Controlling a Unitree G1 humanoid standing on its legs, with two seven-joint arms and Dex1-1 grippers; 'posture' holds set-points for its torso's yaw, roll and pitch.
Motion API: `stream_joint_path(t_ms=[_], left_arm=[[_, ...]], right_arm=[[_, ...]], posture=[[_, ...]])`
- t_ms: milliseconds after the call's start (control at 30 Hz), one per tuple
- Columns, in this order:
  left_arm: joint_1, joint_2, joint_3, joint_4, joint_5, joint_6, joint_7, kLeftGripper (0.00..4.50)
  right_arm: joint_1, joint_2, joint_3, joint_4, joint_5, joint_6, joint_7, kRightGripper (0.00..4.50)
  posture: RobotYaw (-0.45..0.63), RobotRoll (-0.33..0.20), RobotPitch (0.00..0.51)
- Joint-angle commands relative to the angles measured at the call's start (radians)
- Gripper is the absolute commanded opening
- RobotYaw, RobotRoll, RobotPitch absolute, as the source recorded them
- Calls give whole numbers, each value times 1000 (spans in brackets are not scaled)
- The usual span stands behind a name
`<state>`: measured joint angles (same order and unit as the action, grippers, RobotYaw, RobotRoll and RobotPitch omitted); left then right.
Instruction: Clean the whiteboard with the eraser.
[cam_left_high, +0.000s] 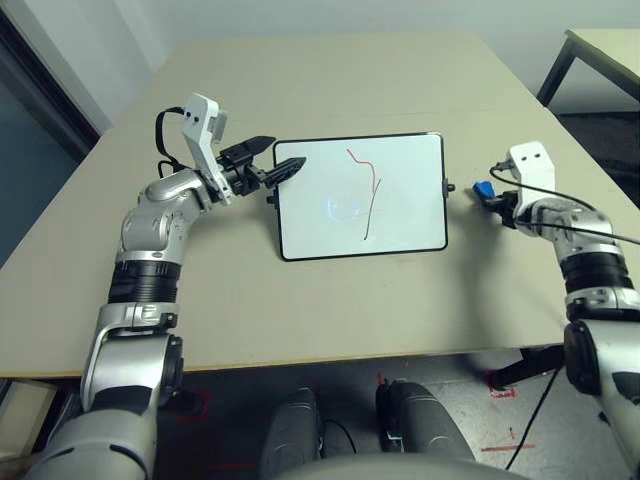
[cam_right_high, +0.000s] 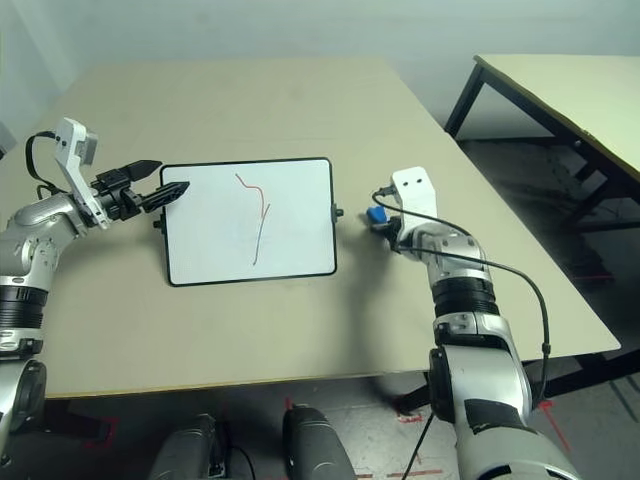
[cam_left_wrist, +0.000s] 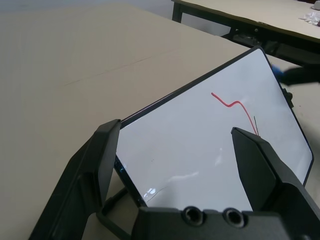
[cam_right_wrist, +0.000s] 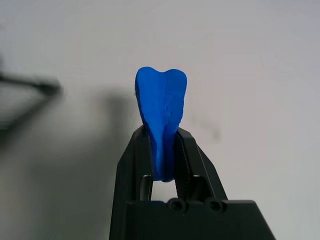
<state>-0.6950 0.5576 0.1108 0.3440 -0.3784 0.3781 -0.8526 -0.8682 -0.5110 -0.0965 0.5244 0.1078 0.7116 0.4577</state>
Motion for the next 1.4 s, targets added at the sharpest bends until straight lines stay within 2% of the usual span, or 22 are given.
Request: stream_joint_path(t_ms=[33, 267, 633, 900, 1167, 1400], left_arm=[[-7, 4, -14, 2, 15, -1, -14, 4500], [-24, -7, -36, 2, 24, 8, -30, 4500], [-23, -43, -50, -38, 29, 31, -14, 4500], [-12, -51, -50, -63, 27, 48, -2, 4500], [-9, -55, -47, -72, 26, 52, 10, 4500], [-6, -55, -42, -88, 22, 63, 22, 4500]], right_arm=[[-27, 6, 63, -177, 57, 135, 96, 562], [-9, 1, 223, -468, 130, 341, 231, 562], [18, 32, 366, -456, 87, 330, 232, 562], [52, 48, 417, -512, 92, 380, 232, 562], [-52, 93, 358, -373, 66, 294, 183, 555], [55, 70, 433, -515, 89, 388, 221, 554]], posture=[[-88, 0, 60], [-88, 0, 67], [-67, 0, 76], [-61, 0, 76], [-59, 0, 73], [-53, 0, 72]])
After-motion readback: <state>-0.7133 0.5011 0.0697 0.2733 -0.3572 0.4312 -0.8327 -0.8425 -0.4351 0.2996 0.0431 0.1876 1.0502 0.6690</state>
